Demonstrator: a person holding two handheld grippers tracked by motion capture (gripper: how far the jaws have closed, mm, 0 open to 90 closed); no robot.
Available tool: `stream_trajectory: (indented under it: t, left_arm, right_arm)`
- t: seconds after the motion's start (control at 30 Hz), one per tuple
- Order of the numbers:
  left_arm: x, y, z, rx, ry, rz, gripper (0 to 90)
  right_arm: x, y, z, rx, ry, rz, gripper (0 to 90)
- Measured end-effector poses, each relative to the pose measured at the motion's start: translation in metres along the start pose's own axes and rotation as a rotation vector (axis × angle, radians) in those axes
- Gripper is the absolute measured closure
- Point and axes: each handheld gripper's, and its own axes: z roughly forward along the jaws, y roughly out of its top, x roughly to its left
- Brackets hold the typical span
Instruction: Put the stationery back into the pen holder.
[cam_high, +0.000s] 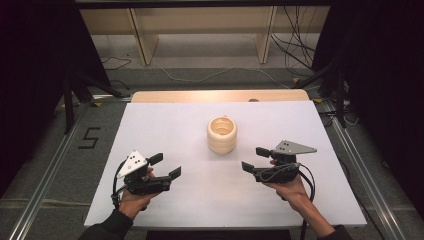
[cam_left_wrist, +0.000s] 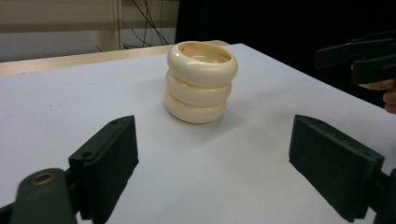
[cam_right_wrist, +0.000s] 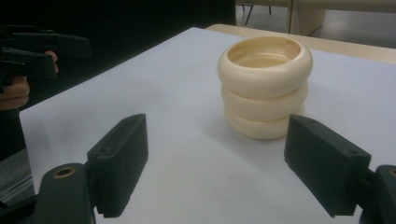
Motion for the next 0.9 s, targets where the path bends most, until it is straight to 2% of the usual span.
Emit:
stream_trajectory:
  t: [0.43,0.9]
  left_arm:
    - [0.0,0.0,0.0,0.004,-0.006,0.001,14.8]
    - [-0.002,-0.001,0.0,0.018,-0.023,0.007,14.8]
  right_arm:
    - [-0.001,-0.017,-0.014,0.006,-0.033,-0.015,19.1]
    - [-0.005,-0.031,-0.029,-0.02,-0.066,0.012,19.0]
